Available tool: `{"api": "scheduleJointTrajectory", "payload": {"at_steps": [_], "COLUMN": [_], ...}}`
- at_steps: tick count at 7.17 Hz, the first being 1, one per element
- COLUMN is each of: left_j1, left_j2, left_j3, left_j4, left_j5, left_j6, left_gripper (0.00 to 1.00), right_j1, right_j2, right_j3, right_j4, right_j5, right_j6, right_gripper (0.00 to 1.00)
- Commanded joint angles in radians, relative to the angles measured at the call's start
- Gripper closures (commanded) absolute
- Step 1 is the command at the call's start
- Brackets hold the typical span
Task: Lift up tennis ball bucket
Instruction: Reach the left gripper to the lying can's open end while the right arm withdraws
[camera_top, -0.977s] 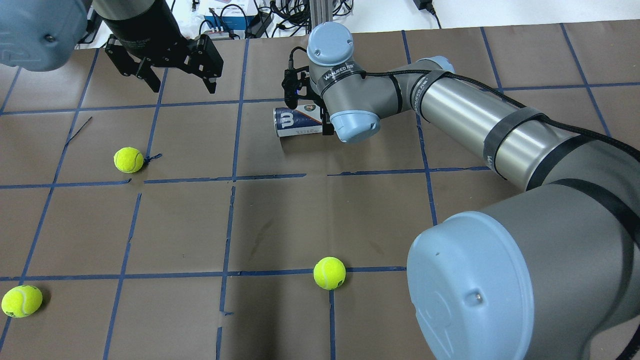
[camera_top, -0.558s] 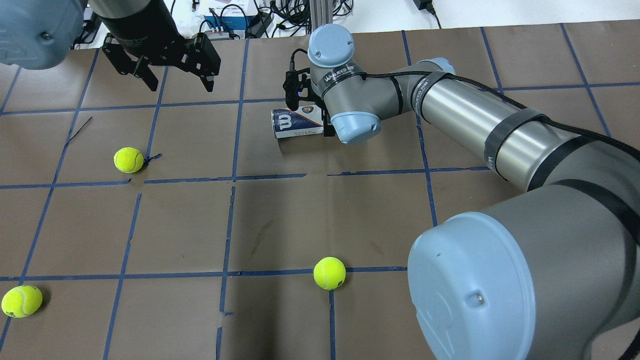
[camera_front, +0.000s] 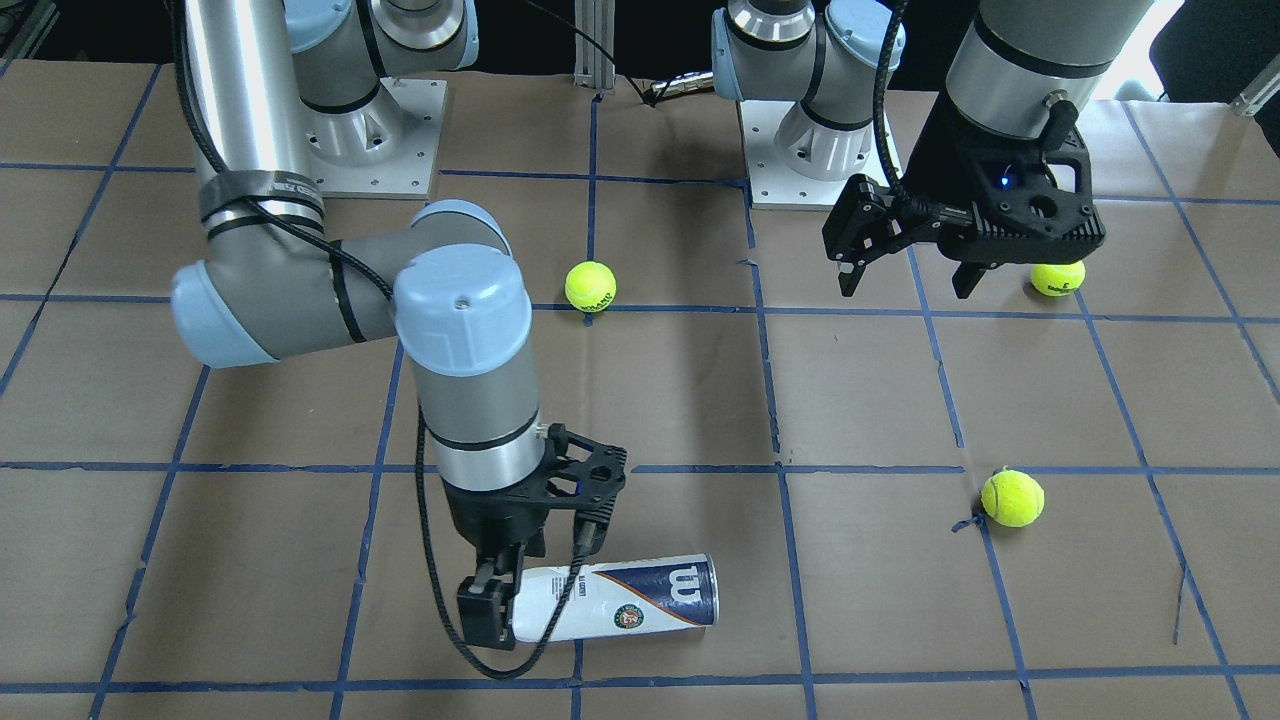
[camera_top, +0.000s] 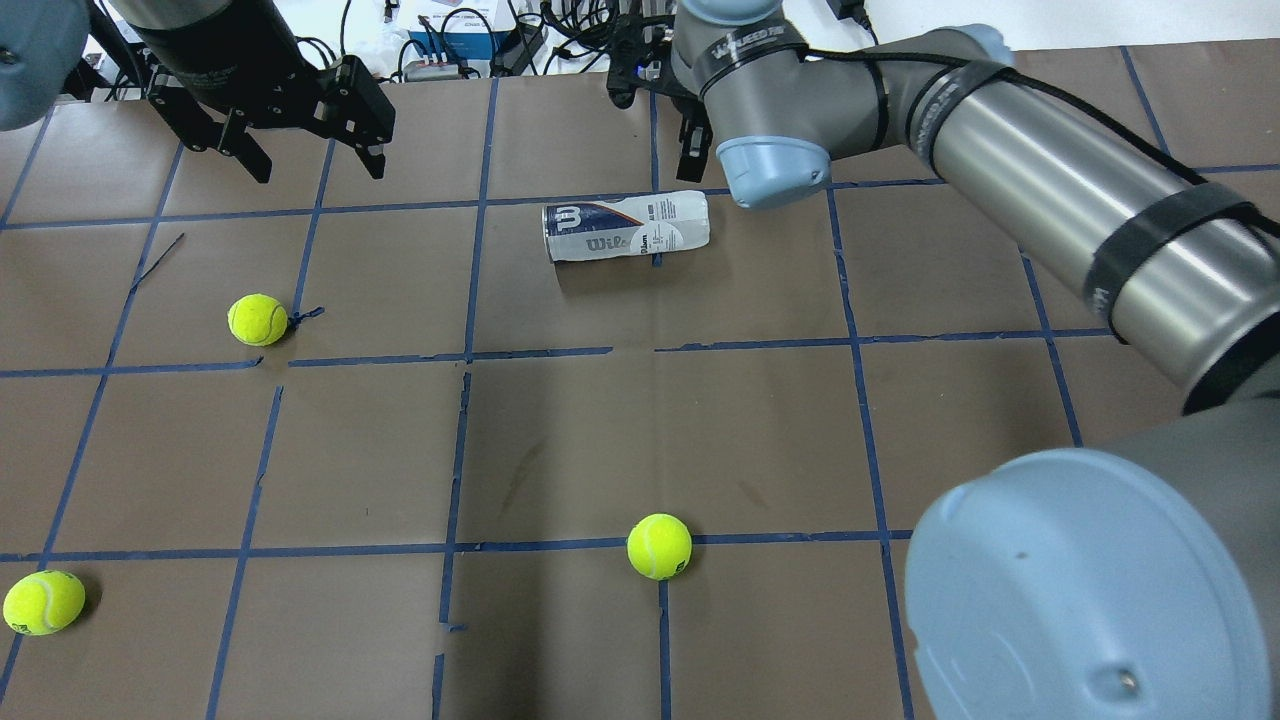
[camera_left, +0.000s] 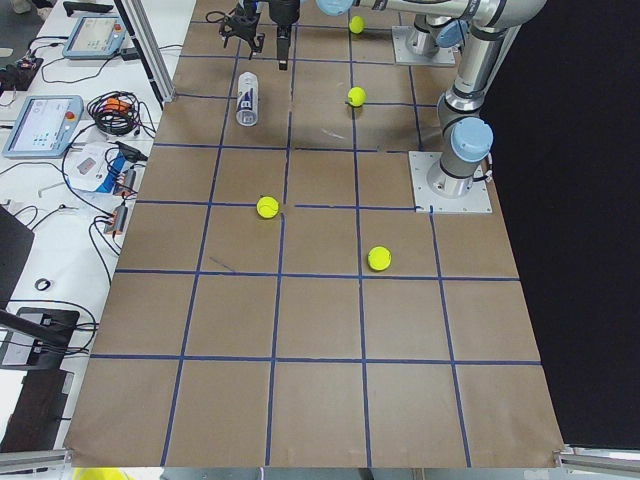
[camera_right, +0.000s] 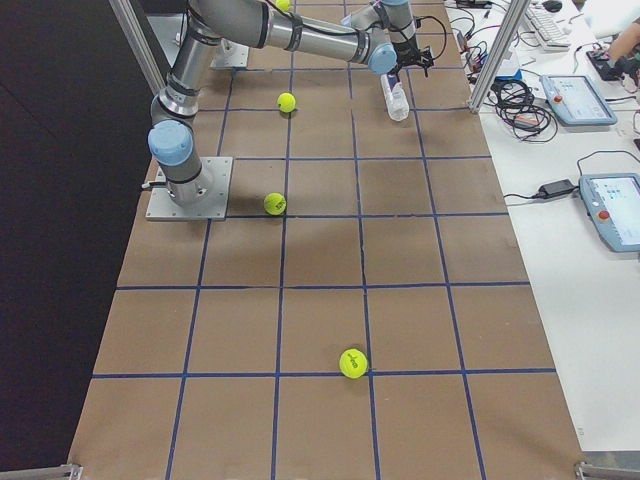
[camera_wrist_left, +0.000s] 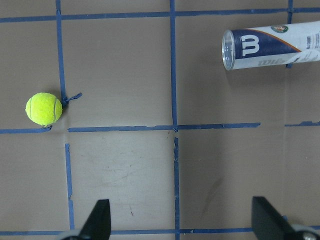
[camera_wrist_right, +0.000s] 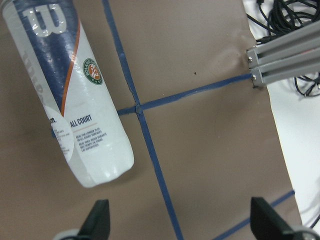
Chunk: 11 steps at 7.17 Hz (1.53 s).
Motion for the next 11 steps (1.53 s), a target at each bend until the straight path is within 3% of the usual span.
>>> {"api": "scheduleJointTrajectory", "payload": {"at_steps": [1,2,5,6,7,9,10,11], "left_j1": [0.003,0.002,0.018,0.018,0.018,0.017,0.018,0.017], "left_j2": [-0.024,-0.073,-0.268,-0.344,-0.407,-0.504,-0.544,-0.573], "left_j3": [-0.001,0.009,0.023,0.043,0.052,0.057,0.059,0.054], "left_j4": [0.006,0.016,0.229,0.248,0.348,0.474,0.492,0.504], "left_j5": [-0.023,-0.037,-0.112,-0.178,-0.327,-0.378,-0.471,-0.505], "left_j6": [0.007,0.004,-0.009,0.005,0.002,0.039,0.059,0.065], "left_gripper": [0.0,0.0,0.0,0.0,0.0,0.0,0.0,0.0], "right_j1": [-0.029,-0.059,-0.219,-0.233,-0.233,-0.232,-0.235,-0.236], "right_j2": [-0.112,-0.147,-0.268,-0.281,-0.282,-0.286,-0.282,-0.284], "right_j3": [0.002,0.003,0.01,0.025,0.045,0.056,0.057,0.053], "right_j4": [0.17,0.218,0.596,0.637,0.662,0.66,0.653,0.662], "right_j5": [0.003,-0.008,-0.007,-0.011,-0.002,0.001,-0.01,-0.01], "right_j6": [0.331,0.477,0.699,0.794,0.854,0.931,0.937,0.937], "right_gripper": [0.0,0.0,0.0,0.0,0.0,0.0,0.0,0.0]}}
